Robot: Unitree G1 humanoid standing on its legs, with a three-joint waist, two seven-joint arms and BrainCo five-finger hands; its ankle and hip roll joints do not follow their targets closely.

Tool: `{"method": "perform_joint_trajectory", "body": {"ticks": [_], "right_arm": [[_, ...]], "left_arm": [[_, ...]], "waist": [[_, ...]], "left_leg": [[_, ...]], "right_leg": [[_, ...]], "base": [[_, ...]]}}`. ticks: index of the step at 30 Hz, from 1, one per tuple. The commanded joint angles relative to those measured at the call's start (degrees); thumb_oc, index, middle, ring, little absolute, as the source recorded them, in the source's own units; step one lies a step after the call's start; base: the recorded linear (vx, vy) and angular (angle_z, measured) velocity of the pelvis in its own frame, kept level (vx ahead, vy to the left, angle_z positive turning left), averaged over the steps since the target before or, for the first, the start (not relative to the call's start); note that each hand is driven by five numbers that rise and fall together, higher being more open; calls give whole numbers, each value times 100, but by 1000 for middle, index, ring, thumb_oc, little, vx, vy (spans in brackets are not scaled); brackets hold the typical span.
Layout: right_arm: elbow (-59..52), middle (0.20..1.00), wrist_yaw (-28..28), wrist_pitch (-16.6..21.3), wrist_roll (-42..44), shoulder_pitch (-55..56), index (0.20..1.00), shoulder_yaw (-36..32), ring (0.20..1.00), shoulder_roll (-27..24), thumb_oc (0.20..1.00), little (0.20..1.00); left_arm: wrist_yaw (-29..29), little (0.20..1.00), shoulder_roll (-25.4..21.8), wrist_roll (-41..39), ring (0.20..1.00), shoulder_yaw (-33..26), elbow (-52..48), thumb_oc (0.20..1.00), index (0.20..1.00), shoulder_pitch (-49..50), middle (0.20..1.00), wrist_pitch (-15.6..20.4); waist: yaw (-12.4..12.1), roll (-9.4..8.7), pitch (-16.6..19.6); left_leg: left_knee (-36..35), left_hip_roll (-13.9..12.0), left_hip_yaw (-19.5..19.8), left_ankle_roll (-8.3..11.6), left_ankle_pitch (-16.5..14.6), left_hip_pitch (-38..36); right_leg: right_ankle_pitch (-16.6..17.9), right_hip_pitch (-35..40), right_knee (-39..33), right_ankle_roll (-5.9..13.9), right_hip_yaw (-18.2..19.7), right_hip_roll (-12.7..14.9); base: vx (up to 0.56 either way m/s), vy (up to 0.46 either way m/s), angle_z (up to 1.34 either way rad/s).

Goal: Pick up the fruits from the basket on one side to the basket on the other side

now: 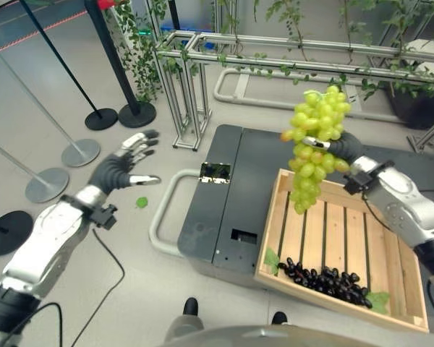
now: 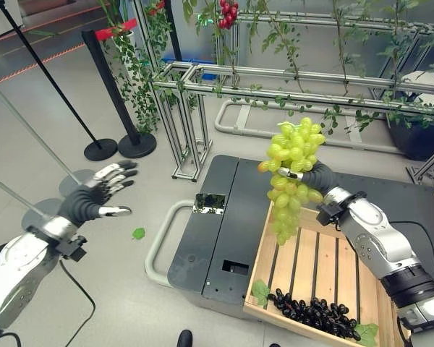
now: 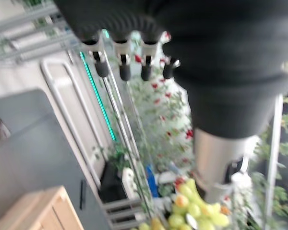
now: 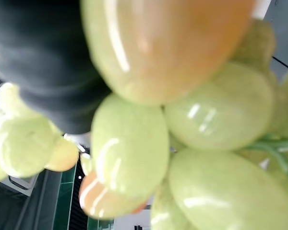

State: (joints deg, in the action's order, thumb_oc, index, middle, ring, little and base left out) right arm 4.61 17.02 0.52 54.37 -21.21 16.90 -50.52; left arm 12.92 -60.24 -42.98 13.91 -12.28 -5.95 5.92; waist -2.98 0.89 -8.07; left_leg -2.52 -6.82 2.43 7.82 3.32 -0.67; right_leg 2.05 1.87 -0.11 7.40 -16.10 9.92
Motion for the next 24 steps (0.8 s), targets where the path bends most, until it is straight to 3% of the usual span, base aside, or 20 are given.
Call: {"method": "perform_joint_trajectory", "body": {"ticks": [1,5,10,24], "right_arm": [[-334,200,-35,301,-101,-747,200,340,200,-133,200,200],[-168,200,-140,356,-281,-1217,200,793,200,-37,200,200],[-79,200,-199,398,-288,-1451,200,918,200,220,200,200],[-62,200,-340,509,-299,-2017,200,1230,200,960,200,200]], "left_arm": [[224,1000,-516,-752,1000,737,-128,1000,1000,-1082,1000,2],[233,1000,-514,-613,1000,2227,29,1000,1000,-2655,1000,-55],[227,1000,-96,-530,1000,2990,220,1000,1000,-3448,1000,-65],[361,1000,918,-882,1000,3974,352,1000,1000,-4125,1000,-379]], "waist": [[114,-303,307],[200,-321,343],[234,-350,366],[343,-363,398]], "left_leg": [[301,-107,-46,-60,-260,8],[297,-100,-68,-59,-263,-17],[289,-104,-107,-68,-292,-71],[255,-99,-173,-98,-327,-132]], "right_leg": [[-162,10,270,426,97,352],[-166,-8,293,448,134,349],[-165,31,270,463,166,350],[-151,38,230,460,249,357]], "base": [[4,3,-3],[-9,7,-10],[-1,0,-2],[0,0,-1]]}}
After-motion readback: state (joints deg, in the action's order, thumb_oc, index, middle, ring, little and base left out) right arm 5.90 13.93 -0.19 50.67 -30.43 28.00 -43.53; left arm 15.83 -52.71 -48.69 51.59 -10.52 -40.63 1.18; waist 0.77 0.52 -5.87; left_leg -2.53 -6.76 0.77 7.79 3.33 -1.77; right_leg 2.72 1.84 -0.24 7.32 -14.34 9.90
